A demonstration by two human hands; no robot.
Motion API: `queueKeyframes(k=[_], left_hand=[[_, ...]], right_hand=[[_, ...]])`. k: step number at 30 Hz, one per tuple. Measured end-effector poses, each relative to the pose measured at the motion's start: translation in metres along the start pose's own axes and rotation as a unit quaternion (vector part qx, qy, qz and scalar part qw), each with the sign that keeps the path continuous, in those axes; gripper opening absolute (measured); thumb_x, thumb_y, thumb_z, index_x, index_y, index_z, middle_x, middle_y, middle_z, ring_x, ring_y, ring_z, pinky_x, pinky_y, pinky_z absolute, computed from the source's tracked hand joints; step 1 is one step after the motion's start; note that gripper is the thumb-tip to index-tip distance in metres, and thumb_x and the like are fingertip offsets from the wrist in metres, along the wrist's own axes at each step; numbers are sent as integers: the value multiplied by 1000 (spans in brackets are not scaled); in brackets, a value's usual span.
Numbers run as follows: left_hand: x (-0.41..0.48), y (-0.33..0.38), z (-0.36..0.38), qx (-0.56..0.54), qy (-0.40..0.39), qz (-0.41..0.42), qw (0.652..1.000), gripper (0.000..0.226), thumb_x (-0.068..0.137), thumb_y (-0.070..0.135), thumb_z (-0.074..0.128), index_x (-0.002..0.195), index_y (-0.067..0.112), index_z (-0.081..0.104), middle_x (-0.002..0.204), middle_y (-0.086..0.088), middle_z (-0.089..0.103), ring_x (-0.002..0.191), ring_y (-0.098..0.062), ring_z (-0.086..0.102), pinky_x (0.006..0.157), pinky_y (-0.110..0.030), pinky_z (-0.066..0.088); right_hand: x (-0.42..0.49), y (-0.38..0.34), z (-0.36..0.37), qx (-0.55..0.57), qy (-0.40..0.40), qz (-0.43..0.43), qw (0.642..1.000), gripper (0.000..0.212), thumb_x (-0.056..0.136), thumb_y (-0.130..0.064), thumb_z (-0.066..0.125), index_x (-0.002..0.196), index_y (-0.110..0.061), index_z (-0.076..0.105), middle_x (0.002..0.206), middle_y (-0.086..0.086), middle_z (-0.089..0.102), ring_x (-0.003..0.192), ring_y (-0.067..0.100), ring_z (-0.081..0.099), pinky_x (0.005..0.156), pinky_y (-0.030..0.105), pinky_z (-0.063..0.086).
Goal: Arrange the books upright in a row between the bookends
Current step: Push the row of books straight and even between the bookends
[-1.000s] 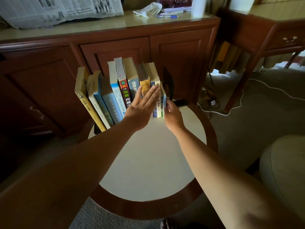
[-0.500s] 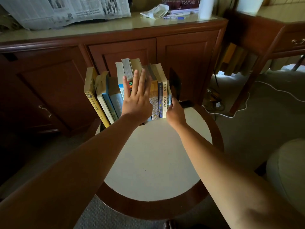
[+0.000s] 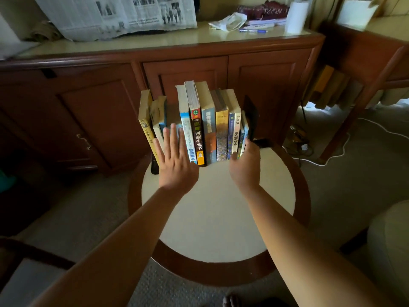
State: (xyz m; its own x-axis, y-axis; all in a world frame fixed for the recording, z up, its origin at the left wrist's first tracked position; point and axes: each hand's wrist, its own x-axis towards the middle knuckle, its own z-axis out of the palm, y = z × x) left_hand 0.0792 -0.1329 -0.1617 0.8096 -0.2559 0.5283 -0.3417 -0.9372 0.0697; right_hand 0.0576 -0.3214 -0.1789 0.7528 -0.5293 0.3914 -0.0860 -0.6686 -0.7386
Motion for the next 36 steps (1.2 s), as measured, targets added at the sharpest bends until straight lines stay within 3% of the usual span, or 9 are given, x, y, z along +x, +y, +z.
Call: queueKeyframes(k=[2, 5, 8, 11, 14, 16, 20, 28, 36], left_hand=[[5, -9, -15, -20, 66, -39, 997, 90, 91, 27, 57, 164, 0, 12, 172, -23, 6, 159, -41, 1, 127, -60, -1], [7, -23, -32, -149, 194, -179, 953, 78, 99, 25, 54, 163, 2, 17, 170, -21, 16, 158, -38, 15, 129, -51, 6], [8, -48, -28, -329, 87, -303, 890, 74, 105, 24, 50, 166, 13, 9, 172, -11, 14, 159, -26, 15, 129, -44, 16], [6, -81, -3, -408, -51, -270, 871, 78, 94, 43, 58, 163, 33, 24, 161, 4, 45, 147, -14, 44, 120, -44, 39], [3, -98, 14, -423, -98, -229, 871, 68, 97, 37, 66, 157, 41, 35, 137, 18, 65, 123, -1, 63, 103, -39, 56], [3, -101, 13, -428, -78, -234, 869, 57, 100, 29, 67, 153, 37, 46, 119, 19, 73, 106, 4, 68, 93, -31, 59], [4, -104, 19, -423, -45, -244, 871, 52, 99, 28, 69, 149, 23, 56, 107, 9, 78, 89, 6, 68, 75, -11, 54], [3, -100, 32, -435, -3, -275, 857, 57, 98, 28, 71, 152, 22, 53, 130, 5, 73, 115, -1, 68, 101, -29, 57], [4, -94, 45, -424, 33, -304, 852, 58, 96, 35, 73, 150, 25, 56, 131, 6, 72, 117, -3, 68, 103, -32, 56]], right_hand=[[-14, -25, 0, -35, 50, -87, 994, 51, 91, -19, 71, 137, -9, 53, 135, 14, 55, 127, 26, 51, 91, 33, 57], [-18, -67, 6, -20, 11, -242, 970, 54, 87, -20, 77, 136, -11, 55, 137, 13, 53, 131, 28, 48, 101, 35, 48], [-10, -97, 23, -34, -30, -360, 932, 59, 88, -18, 77, 142, -6, 55, 147, 16, 50, 140, 33, 44, 116, 41, 38], [-3, -123, 45, -38, -64, -408, 910, 73, 84, -18, 82, 147, 0, 49, 153, 20, 46, 145, 37, 39, 121, 50, 34], [9, -141, 67, -88, -79, -432, 894, 90, 78, -26, 88, 150, 2, 43, 155, 21, 44, 147, 39, 38, 123, 57, 25], [14, -147, 79, -141, -78, -432, 887, 93, 75, -33, 89, 149, 2, 45, 154, 21, 47, 145, 38, 41, 123, 60, 21], [14, -145, 99, -204, -15, -436, 876, 68, 72, -36, 90, 125, -5, 62, 136, 14, 62, 135, 31, 54, 121, 64, 18], [15, -138, 107, -228, 20, -454, 861, 62, 79, -29, 84, 131, -7, 58, 140, 12, 58, 139, 26, 50, 122, 63, 13], [22, -133, 107, -252, 28, -457, 853, 57, 80, -17, 81, 131, -10, 58, 138, 10, 59, 135, 21, 53, 120, 63, 20]])
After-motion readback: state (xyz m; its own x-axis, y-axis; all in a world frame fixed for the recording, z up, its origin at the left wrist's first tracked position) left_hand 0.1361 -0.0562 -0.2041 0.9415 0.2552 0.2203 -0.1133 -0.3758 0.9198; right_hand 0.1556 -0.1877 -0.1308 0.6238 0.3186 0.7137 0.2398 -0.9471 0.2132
